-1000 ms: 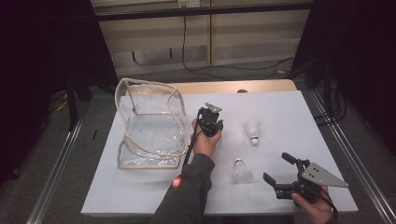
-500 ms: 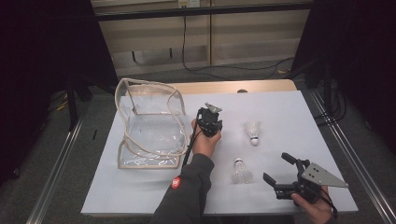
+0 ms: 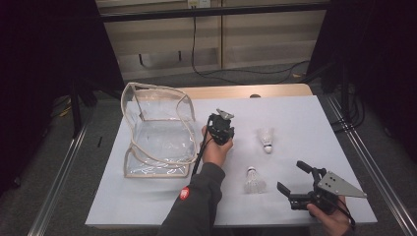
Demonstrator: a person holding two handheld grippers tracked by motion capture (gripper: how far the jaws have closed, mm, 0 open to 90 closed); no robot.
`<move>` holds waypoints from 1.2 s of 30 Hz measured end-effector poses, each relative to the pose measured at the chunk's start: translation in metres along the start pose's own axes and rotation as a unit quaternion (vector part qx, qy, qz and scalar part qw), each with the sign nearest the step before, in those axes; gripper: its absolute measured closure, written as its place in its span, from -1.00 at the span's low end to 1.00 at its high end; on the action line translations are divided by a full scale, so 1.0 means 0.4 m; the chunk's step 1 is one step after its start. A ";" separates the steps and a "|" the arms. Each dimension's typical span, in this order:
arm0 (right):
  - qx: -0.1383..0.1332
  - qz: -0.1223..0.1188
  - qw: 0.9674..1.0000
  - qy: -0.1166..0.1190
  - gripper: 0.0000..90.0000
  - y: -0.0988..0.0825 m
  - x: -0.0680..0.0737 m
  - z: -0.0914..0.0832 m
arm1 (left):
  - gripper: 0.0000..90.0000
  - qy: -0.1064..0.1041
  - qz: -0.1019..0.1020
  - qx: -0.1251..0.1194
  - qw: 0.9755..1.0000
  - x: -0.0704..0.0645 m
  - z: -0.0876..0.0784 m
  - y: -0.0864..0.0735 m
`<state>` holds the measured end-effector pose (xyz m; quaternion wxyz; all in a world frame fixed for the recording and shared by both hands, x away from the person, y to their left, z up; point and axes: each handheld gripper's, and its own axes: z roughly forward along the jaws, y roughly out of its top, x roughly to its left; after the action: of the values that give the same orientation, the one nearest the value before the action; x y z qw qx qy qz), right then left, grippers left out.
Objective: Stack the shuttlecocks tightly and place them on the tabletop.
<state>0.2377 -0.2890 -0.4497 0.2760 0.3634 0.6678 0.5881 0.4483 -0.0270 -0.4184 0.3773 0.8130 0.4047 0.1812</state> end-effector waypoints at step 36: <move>0.001 -0.002 1.000 0.001 -0.96 0.000 0.000 0.000 | 0.71 0.005 -0.004 0.003 1.000 0.004 0.000 0.001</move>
<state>0.2379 -0.2890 -0.4498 0.2764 0.3619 0.6689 0.5875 0.4497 -0.0258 -0.4179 0.3736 0.8117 0.4104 0.1820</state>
